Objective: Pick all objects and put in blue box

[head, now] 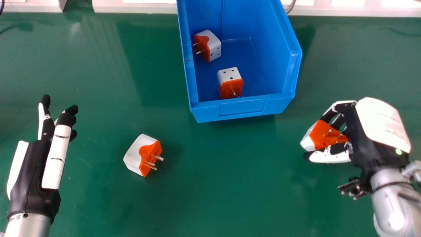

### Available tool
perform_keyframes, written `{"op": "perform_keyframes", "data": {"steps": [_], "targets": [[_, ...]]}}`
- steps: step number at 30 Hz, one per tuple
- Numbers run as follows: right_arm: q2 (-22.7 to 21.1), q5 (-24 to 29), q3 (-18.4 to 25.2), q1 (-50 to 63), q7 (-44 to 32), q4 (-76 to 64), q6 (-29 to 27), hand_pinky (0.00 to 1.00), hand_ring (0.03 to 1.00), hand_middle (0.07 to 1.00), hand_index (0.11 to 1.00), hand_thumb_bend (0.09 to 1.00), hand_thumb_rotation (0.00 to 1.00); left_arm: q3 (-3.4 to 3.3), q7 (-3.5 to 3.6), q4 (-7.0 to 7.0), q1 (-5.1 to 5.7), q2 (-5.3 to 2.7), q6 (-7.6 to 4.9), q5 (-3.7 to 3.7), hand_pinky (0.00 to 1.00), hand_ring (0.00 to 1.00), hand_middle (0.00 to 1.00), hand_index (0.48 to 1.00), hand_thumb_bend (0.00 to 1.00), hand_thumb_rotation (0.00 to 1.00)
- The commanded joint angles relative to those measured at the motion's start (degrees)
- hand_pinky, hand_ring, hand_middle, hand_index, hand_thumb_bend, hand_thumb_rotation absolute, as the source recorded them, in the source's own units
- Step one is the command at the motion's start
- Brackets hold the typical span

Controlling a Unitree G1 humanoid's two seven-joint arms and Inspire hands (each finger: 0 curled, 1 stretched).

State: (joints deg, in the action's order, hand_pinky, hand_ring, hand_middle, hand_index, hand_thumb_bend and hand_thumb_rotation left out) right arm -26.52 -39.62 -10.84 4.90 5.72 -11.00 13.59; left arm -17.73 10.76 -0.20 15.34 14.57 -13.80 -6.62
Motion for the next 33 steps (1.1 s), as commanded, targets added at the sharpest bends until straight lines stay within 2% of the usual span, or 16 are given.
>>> {"op": "perform_keyframes", "data": {"steps": [1, 3, 7, 10, 12, 16, 19, 21, 23, 26, 28, 29, 31, 33], "targets": [[0.2, -1.3, 0.9, 2.5, -2.2, -8.1, 0.5, 0.05, 0.085, 0.138, 0.469, 0.487, 0.14, -0.06, -0.35, -0.97, -0.31, 0.53, -0.38, 0.57, 0.94, 0.94, 0.93, 0.938, 0.52, 1.00], [0.6, -0.4, 0.9, 4.6, -2.7, -12.4, -1.9, 0.05, 0.078, 0.127, 0.469, 0.487, 0.13, 0.04, -0.43, -1.05, -0.39, 0.53, -0.20, 0.65, 0.94, 0.95, 0.93, 0.939, 0.52, 1.00], [1.6, -1.1, -0.5, 4.7, -4.9, -18.1, -4.5, 0.05, 0.074, 0.120, 0.469, 0.489, 0.13, 0.19, -0.39, -0.23, -0.89, 0.64, -0.73, 0.77, 0.95, 0.95, 0.93, 0.939, 0.51, 1.00], [2.1, -1.2, -1.3, 1.9, -5.4, -18.5, -8.1, 0.05, 0.080, 0.132, 0.469, 0.488, 0.13, 0.26, -0.42, 0.33, -1.25, 0.73, -0.98, 0.94, 0.95, 0.95, 0.93, 0.938, 0.52, 1.00], [3.3, -1.5, -2.0, -1.0, -5.0, -17.8, -9.8, 0.05, 0.079, 0.133, 0.469, 0.489, 0.13, 0.27, -0.36, 0.43, -1.39, 0.64, -0.91, 0.75, 0.95, 0.95, 0.93, 0.937, 0.52, 1.00], [5.2, -2.7, -3.6, -7.5, -6.3, -15.5, -11.1, 0.05, 0.084, 0.139, 0.469, 0.487, 0.13, 0.41, -0.66, 0.16, -1.48, 0.37, -0.43, 0.73, 0.95, 0.95, 0.94, 0.935, 0.51, 1.00], [6.6, -3.2, -4.8, -13.5, -7.0, -11.9, -11.8, 0.06, 0.097, 0.157, 0.469, 0.486, 0.13, 0.57, -0.96, 0.17, -1.39, 0.36, -0.67, 1.24, 0.94, 0.95, 0.93, 0.934, 0.50, 1.00], [7.8, -4.2, -5.5, -17.3, -5.7, -8.7, -12.3, 0.07, 0.109, 0.170, 0.469, 0.486, 0.13, 0.56, -0.95, 0.79, -1.51, 0.45, -1.39, 1.39, 0.94, 0.94, 0.93, 0.932, 0.51, 1.00], [8.7, -4.7, -5.8, -19.9, -5.2, -6.3, -12.8, 0.07, 0.107, 0.167, 0.469, 0.485, 0.13, 0.55, -1.00, 1.06, -1.57, 0.48, -1.57, 1.53, 0.94, 0.94, 0.93, 0.929, 0.52, 1.00], [9.5, -5.7, -6.3, -26.7, -3.7, 0.2, -14.4, 0.06, 0.100, 0.161, 0.469, 0.484, 0.14, 0.53, -0.79, 1.42, -1.68, 0.50, -1.84, 1.32, 0.94, 0.94, 0.93, 0.932, 0.52, 1.00], [10.0, -7.0, -6.8, -32.3, -2.6, 5.9, -14.6, 0.06, 0.096, 0.157, 0.469, 0.483, 0.14, 0.57, -0.83, 1.08, -1.56, 0.37, -1.60, 1.18, 0.94, 0.94, 0.93, 0.933, 0.52, 1.00], [10.2, -7.7, -7.0, -35.0, -2.7, 8.5, -14.2, 0.06, 0.106, 0.171, 0.470, 0.483, 0.14, 0.61, -0.77, 0.96, -1.47, 0.36, -1.65, 1.17, 0.94, 0.94, 0.93, 0.935, 0.52, 1.00], [10.5, -9.4, -7.7, -39.5, -2.3, 13.2, -13.6, 0.11, 0.178, 0.264, 0.475, 0.482, 0.14, 0.64, -0.71, 1.09, -1.46, 0.35, -1.87, 1.16, 0.94, 0.95, 0.93, 0.936, 0.51, 1.00], [11.1, -11.1, -8.6, -44.4, -1.2, 19.3, -12.6, 0.12, 0.193, 0.284, 0.479, 0.484, 0.14, 0.60, -0.59, 1.44, -1.52, 0.35, -2.17, 1.02, 0.94, 0.94, 0.93, 0.936, 0.51, 1.00]]}}
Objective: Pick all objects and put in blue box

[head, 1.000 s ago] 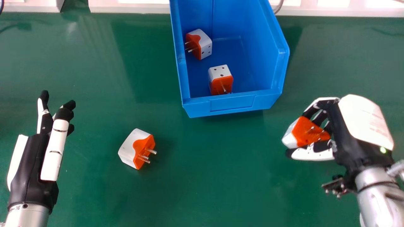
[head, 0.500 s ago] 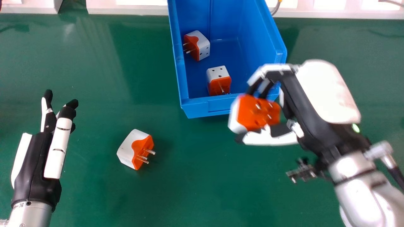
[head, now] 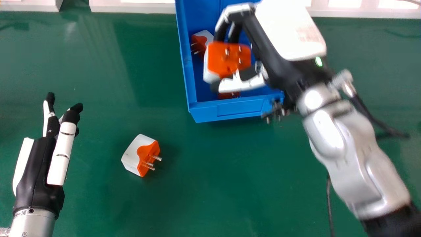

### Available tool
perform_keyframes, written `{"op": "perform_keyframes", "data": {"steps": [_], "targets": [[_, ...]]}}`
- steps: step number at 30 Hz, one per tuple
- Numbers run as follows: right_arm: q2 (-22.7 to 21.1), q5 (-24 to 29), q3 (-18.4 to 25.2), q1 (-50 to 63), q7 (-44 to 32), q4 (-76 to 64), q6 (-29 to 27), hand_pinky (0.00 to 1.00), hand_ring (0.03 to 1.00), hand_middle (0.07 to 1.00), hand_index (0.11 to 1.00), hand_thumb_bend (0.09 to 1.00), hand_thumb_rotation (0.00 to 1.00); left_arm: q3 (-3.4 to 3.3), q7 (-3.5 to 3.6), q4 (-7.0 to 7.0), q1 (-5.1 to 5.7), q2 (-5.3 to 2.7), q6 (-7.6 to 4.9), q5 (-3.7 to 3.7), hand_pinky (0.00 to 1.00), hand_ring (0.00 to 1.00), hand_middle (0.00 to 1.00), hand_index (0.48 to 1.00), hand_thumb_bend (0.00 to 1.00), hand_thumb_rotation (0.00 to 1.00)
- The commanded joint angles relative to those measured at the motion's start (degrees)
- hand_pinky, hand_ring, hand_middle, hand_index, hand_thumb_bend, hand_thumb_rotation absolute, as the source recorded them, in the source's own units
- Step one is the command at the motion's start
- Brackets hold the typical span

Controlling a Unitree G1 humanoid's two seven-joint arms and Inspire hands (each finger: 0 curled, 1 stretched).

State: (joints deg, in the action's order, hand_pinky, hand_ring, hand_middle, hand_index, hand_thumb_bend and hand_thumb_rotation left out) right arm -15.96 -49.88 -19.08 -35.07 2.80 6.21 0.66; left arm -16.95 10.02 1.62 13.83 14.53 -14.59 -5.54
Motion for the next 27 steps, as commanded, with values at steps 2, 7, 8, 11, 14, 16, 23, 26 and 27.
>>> {"op": "perform_keyframes", "data": {"steps": [2, 7, 8, 11, 14, 16, 23, 26, 27], "targets": [[1.1, -1.2, -0.9, -8.4, 2.3, 7.4, 0.4, 0.13, 0.195, 0.285, 0.478, 0.483, 0.14, -0.15, 0.14, -0.63, 0.19, 0.24, -1.34, -0.18, 0.94, 0.95, 0.93, 0.938, 0.51, 1.00], [2.8, -0.4, -2.6, -18.1, 2.8, 21.9, 0.8, 0.19, 0.278, 0.371, 0.480, 0.481, 0.15, -0.02, 0.17, -1.61, 0.87, -0.09, -1.25, -0.44, 0.95, 0.95, 0.93, 0.939, 0.51, 1.00], [3.3, 0.0, -2.9, -20.2, 3.1, 25.0, 0.6, 0.21, 0.310, 0.405, 0.482, 0.480, 0.15, 0.01, 0.16, -1.84, 1.05, -0.15, -1.28, -0.45, 0.95, 0.95, 0.93, 0.938, 0.51, 1.00], [4.3, 1.3, -3.5, -24.5, 3.9, 31.6, -0.3, 0.32, 0.458, 0.541, 0.487, 0.482, 0.15, 0.05, 0.24, -2.41, 1.65, -0.23, -1.40, -0.53, 0.96, 0.95, 0.93, 0.939, 0.50, 1.00], [4.6, 0.0, -5.8, -28.7, 6.3, 38.9, -2.2, 0.27, 0.386, 0.475, 0.487, 0.485, 0.14, 0.13, -0.18, -2.94, 2.32, -0.36, -1.61, 0.10, 0.94, 0.95, 0.93, 0.940, 0.51, 1.00], [5.1, -0.7, -7.5, -30.7, 8.0, 43.6, -2.8, 0.26, 0.374, 0.464, 0.501, 0.507, 0.04, 0.20, -0.20, -3.22, 2.69, -0.41, -1.98, 0.22, 0.94, 0.95, 0.93, 0.939, 0.51, 1.00], [8.5, 0.1, -11.0, -35.3, 8.1, 55.6, 0.2, 0.21, 0.370, 0.470, 0.549, 0.504, 0.00, 0.57, -0.92, -5.47, 4.01, -0.95, -1.18, 0.66, 0.93, 0.94, 0.93, 0.940, 0.51, 1.00], [8.9, 0.0, -12.2, -35.7, 7.6, 57.5, 0.6, 0.18, 0.397, 0.501, 0.499, 0.512, 0.00, 0.83, -1.30, -6.59, 4.46, -1.19, -0.39, 0.93, 0.93, 0.95, 0.93, 0.940, 0.52, 1.00], [9.1, 0.3, -12.3, -35.7, 7.9, 57.8, 0.5, 0.18, 0.383, 0.492, 0.518, 0.509, 0.00, 0.89, -1.35, -6.92, 4.53, -1.21, -0.03, 0.96, 0.93, 0.95, 0.93, 0.941, 0.52, 1.00]]}}
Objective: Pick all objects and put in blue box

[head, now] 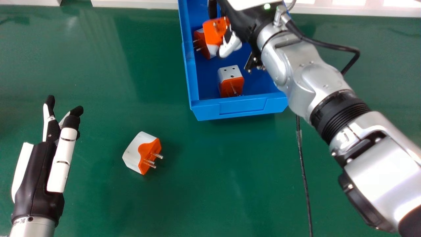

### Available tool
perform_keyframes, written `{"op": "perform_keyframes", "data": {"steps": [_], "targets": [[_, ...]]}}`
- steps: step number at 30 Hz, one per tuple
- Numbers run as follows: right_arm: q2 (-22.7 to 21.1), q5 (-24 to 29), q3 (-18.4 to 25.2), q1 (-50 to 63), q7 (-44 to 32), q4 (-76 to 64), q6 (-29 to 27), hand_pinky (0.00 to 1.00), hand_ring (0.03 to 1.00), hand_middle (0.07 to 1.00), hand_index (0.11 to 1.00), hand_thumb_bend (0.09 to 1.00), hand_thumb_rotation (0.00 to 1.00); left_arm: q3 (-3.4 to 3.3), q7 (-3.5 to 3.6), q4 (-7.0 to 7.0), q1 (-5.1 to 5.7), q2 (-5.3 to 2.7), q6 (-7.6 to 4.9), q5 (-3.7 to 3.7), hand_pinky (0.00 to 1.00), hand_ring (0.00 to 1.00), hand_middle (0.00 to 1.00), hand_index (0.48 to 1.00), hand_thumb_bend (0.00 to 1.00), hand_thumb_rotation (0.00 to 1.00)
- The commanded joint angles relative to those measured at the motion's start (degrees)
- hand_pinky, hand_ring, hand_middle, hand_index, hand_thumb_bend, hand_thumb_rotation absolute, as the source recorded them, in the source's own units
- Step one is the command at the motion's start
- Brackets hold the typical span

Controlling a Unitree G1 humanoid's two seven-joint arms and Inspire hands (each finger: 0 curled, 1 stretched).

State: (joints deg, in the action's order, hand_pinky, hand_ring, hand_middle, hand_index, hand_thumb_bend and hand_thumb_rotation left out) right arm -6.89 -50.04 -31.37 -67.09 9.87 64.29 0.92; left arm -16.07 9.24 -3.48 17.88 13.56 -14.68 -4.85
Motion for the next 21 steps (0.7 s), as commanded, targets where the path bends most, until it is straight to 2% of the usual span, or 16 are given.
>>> {"op": "perform_keyframes", "data": {"steps": [1, 3, 5, 7, 9, 11, 13, 17, 19, 20, 21], "targets": [[0.2, 0.7, -0.1, -3.5, 0.6, -0.1, 0.4, 0.19, 0.372, 0.484, 0.535, 0.506, 0.00, 0.04, -0.56, -1.93, 0.41, -0.23, 0.24, 0.24, 0.93, 0.95, 0.93, 0.942, 0.52, 1.00], [0.3, 0.9, -0.4, -3.2, 0.0, -0.2, 0.5, 0.25, 0.389, 0.480, 0.530, 0.508, 0.00, 0.14, -0.54, -2.18, 0.34, -0.15, 0.49, 0.33, 0.94, 0.96, 0.94, 0.945, 0.51, 1.00], [0.3, 0.3, -1.3, -3.0, -0.5, -0.3, 1.2, 0.33, 0.453, 0.488, 0.499, 0.517, 0.00, 0.24, -0.47, -2.30, 0.30, -0.07, 0.42, 0.42, 0.94, 0.96, 0.94, 0.947, 0.49, 1.00], [0.2, -0.6, -2.5, -2.9, -1.5, -0.5, 2.3, 0.39, 0.502, 0.568, 0.493, 0.511, 0.12, 0.26, -0.47, -2.17, 0.13, -0.09, 0.38, 0.39, 0.94, 0.96, 0.94, 0.948, 0.49, 1.00], [0.1, -1.5, -3.9, -3.0, -2.5, -0.5, 3.2, 0.44, 0.547, 0.623, 0.597, 0.629, 0.25, 0.28, -0.44, -2.01, -0.09, -0.13, 0.40, 0.24, 0.94, 0.95, 0.93, 0.948, 0.49, 1.00], [0.0, -1.9, -5.1, -3.1, -3.1, -0.4, 4.0, 0.47, 0.577, 0.653, 0.651, 0.694, 0.34, 0.31, -0.40, -1.99, -0.23, -0.19, 0.47, 0.08, 0.93, 0.95, 0.93, 0.946, 0.49, 1.00], [0.0, -1.7, -5.4, -3.1, -3.9, -0.3, 4.3, 0.52, 0.615, 0.683, 0.676, 0.701, 0.35, 0.37, -0.31, -2.12, -0.21, -0.22, 0.58, -0.04, 0.94, 0.95, 0.93, 0.947, 0.49, 1.00], [-0.1, -1.5, -5.6, -3.3, -5.2, -0.5, 5.3, 0.58, 0.688, 0.756, 0.728, 0.700, 0.37, 0.58, -0.55, -2.56, -0.04, -0.11, 0.88, 0.61, 0.94, 0.96, 0.93, 0.947, 0.49, 1.00], [-0.2, -1.4, -5.6, -3.4, -5.9, -0.7, 5.7, 0.61, 0.735, 0.804, 0.762, 0.693, 0.39, 0.62, -0.49, -2.15, -0.21, 0.01, 0.56, 0.70, 0.95, 0.96, 0.94, 0.947, 0.50, 1.00], [-0.2, -1.6, -5.9, -3.6, -7.1, -0.7, 5.9, 0.61, 0.732, 0.809, 0.765, 0.699, 0.41, 0.64, -0.69, -2.01, -0.29, 0.00, 0.38, 0.96, 0.95, 0.96, 0.93, 0.946, 0.51, 1.00], [-0.4, -1.5, -5.8, -3.5, -7.3, -0.9, 5.9, 0.63, 0.755, 0.833, 0.783, 0.687, 0.44, 0.64, -0.65, -1.81, -0.41, -0.02, 0.16, 0.87, 0.94, 0.96, 0.93, 0.942, 0.51, 1.00]]}}
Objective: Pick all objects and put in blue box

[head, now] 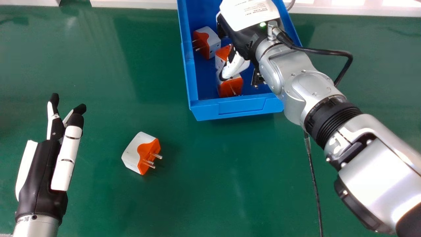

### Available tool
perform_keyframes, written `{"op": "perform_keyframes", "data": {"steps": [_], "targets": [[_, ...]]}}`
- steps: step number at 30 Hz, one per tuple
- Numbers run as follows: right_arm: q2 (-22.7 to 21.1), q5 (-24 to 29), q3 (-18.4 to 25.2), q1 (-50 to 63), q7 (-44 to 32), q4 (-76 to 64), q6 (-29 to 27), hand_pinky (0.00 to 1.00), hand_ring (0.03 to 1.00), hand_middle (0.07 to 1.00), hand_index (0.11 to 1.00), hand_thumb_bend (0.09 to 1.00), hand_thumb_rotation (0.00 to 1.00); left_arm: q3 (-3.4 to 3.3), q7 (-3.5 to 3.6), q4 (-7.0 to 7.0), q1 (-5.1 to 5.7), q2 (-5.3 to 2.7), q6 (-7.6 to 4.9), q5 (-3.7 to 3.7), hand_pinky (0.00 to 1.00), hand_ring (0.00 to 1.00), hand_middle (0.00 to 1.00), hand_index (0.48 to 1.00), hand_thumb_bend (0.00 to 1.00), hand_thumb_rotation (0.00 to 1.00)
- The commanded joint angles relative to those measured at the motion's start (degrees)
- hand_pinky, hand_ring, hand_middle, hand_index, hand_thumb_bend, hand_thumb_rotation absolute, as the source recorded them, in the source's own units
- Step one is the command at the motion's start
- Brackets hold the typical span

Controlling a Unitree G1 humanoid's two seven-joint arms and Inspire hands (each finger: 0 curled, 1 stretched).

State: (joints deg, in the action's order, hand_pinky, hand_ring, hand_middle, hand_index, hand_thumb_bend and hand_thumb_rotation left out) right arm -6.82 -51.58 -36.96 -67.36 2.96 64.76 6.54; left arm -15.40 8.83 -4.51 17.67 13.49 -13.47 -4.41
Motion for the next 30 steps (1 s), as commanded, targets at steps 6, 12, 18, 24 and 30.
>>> {"op": "perform_keyframes", "data": {"steps": [6, 12, 18, 24, 30], "targets": [[-1.0, 1.0, 0.8, -2.3, -0.4, -3.3, 0.3, 0.73, 0.841, 0.901, 0.834, 0.691, 0.47, 0.29, -0.56, -0.85, -0.48, -0.15, -0.81, 0.32, 0.94, 0.95, 0.93, 0.941, 0.49, 1.00], [-1.4, 1.5, 1.3, -1.7, -0.3, -4.8, 1.5, 0.74, 0.850, 0.906, 0.845, 0.682, 0.48, 0.42, -0.75, -0.16, -1.03, -0.04, -0.96, 0.57, 0.94, 0.95, 0.92, 0.937, 0.50, 1.00], [-4.0, 3.2, 3.6, 2.4, -0.9, -13.9, 3.1, 0.73, 0.849, 0.900, 0.838, 0.632, 0.38, 0.56, -0.85, -0.14, -1.28, -0.24, -0.46, 0.51, 0.94, 0.95, 0.92, 0.937, 0.48, 1.00], [-10.4, 0.6, 5.7, 14.5, -0.9, -36.9, 5.3, 0.71, 0.827, 0.875, 0.818, 0.578, 0.34, 0.86, -1.22, -0.46, -1.04, -0.42, -0.87, 1.26, 0.92, 0.94, 0.92, 0.933, 0.47, 1.00], [-17.0, 1.6, 12.1, 33.3, 2.6, -62.3, 0.7, 0.66, 0.797, 0.825, 0.781, 0.579, 0.30, 0.82, -1.33, -0.41, -1.01, -0.55, -0.86, 1.78, 0.93, 0.94, 0.92, 0.935, 0.47, 1.00]]}}
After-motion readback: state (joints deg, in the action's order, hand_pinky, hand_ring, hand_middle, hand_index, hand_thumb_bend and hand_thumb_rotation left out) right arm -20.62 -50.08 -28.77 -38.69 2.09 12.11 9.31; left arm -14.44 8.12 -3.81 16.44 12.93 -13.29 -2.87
